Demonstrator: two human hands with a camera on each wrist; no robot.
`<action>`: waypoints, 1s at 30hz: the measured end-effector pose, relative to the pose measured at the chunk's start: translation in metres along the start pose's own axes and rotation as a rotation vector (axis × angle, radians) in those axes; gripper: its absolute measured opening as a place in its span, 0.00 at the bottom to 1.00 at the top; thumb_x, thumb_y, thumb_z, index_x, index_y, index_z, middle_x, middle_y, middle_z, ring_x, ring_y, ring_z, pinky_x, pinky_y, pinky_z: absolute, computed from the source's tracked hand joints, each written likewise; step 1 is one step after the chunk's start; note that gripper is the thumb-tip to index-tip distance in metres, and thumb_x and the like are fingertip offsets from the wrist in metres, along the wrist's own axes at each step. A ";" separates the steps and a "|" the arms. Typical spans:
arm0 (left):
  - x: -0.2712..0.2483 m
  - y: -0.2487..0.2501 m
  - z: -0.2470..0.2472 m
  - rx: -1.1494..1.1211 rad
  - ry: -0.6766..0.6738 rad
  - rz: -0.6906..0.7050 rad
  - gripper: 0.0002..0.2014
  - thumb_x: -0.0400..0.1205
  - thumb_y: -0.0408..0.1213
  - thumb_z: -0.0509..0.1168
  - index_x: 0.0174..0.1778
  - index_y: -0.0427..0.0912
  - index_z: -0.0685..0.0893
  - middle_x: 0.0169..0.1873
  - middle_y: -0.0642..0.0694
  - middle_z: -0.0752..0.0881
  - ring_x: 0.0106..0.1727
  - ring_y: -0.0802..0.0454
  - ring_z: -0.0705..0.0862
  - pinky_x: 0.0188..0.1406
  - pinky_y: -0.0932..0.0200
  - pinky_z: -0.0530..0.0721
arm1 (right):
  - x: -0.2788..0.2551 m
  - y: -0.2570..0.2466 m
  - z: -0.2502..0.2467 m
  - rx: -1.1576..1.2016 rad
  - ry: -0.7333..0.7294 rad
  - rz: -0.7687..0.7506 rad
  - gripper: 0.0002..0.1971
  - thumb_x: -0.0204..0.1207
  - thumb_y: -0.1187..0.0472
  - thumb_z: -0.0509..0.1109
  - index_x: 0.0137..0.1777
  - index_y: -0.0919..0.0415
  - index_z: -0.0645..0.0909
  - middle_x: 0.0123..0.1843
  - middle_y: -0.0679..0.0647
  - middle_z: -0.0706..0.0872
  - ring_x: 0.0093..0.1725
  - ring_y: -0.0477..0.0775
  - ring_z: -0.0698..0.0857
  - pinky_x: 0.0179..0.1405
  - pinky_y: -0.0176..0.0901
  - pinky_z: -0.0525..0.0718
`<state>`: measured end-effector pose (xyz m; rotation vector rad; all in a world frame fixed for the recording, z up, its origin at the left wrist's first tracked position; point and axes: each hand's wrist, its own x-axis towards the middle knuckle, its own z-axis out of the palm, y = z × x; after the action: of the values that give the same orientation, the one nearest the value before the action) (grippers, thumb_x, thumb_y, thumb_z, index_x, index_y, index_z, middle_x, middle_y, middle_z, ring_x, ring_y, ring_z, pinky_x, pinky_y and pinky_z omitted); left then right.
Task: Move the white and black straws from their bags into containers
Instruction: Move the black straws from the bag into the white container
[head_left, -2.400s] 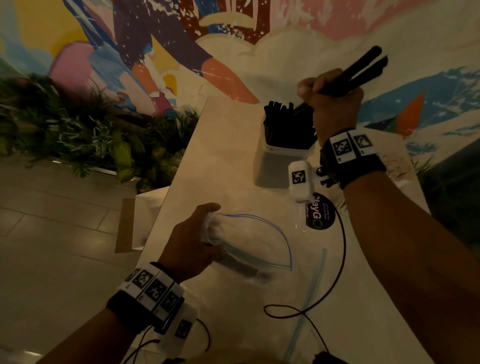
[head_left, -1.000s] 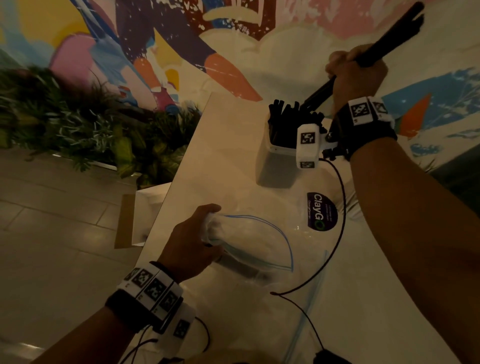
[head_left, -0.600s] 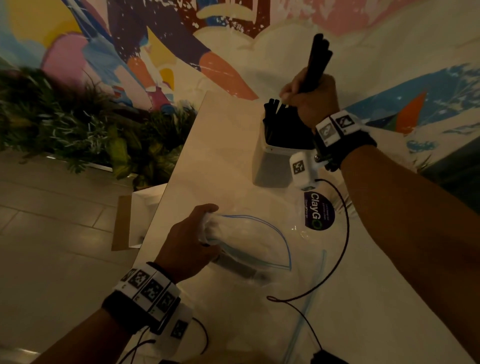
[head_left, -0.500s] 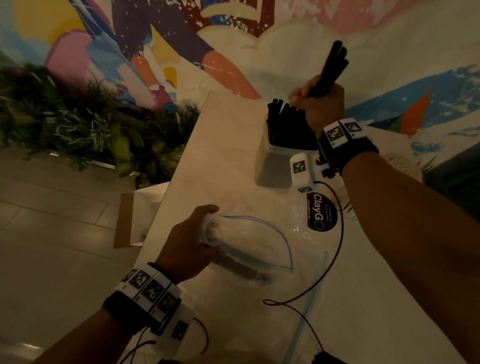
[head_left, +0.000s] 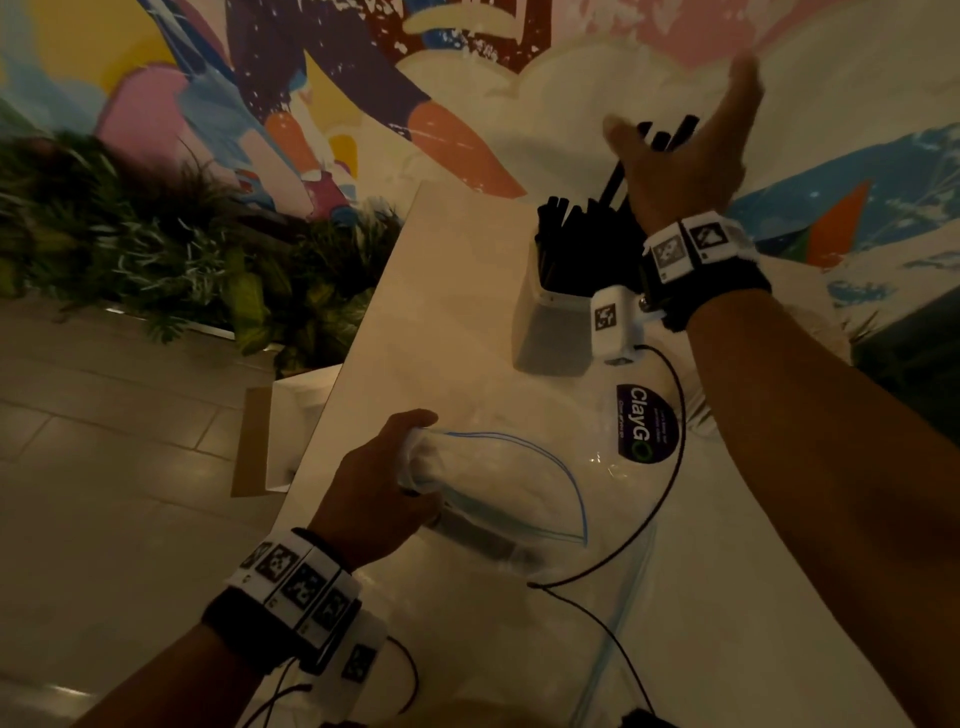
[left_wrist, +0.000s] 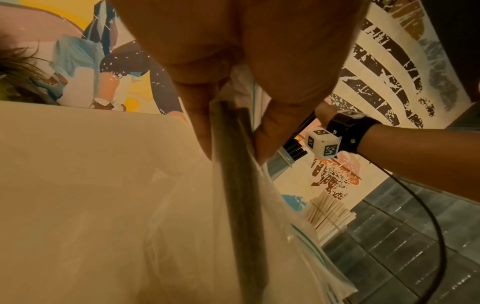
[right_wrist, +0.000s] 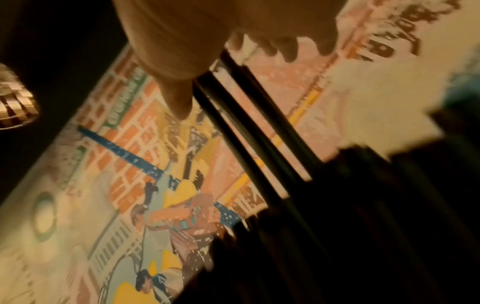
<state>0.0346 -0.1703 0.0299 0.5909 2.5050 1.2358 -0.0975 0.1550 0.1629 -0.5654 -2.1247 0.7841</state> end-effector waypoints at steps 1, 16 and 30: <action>0.000 0.000 0.000 -0.003 -0.002 -0.001 0.37 0.68 0.36 0.78 0.71 0.53 0.68 0.52 0.58 0.79 0.51 0.58 0.81 0.52 0.65 0.82 | 0.004 -0.007 -0.003 0.034 0.123 -0.141 0.51 0.65 0.38 0.72 0.80 0.67 0.56 0.82 0.67 0.59 0.81 0.65 0.61 0.78 0.59 0.62; -0.002 0.003 -0.014 -0.154 -0.085 -0.038 0.47 0.62 0.36 0.82 0.72 0.57 0.62 0.59 0.61 0.75 0.56 0.62 0.79 0.56 0.63 0.82 | -0.044 -0.008 0.000 -0.220 -0.309 -0.260 0.25 0.79 0.41 0.57 0.63 0.60 0.80 0.62 0.59 0.84 0.61 0.56 0.81 0.61 0.48 0.76; -0.002 0.020 0.003 -0.306 -0.071 0.017 0.38 0.72 0.25 0.74 0.72 0.56 0.66 0.58 0.65 0.77 0.55 0.71 0.80 0.47 0.74 0.82 | -0.259 0.016 -0.060 -0.112 -1.290 0.129 0.30 0.68 0.52 0.78 0.71 0.46 0.75 0.64 0.48 0.83 0.58 0.50 0.83 0.63 0.50 0.81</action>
<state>0.0426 -0.1578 0.0441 0.5673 2.1965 1.5366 0.1056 0.0275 0.0477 -0.2299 -3.3257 1.3207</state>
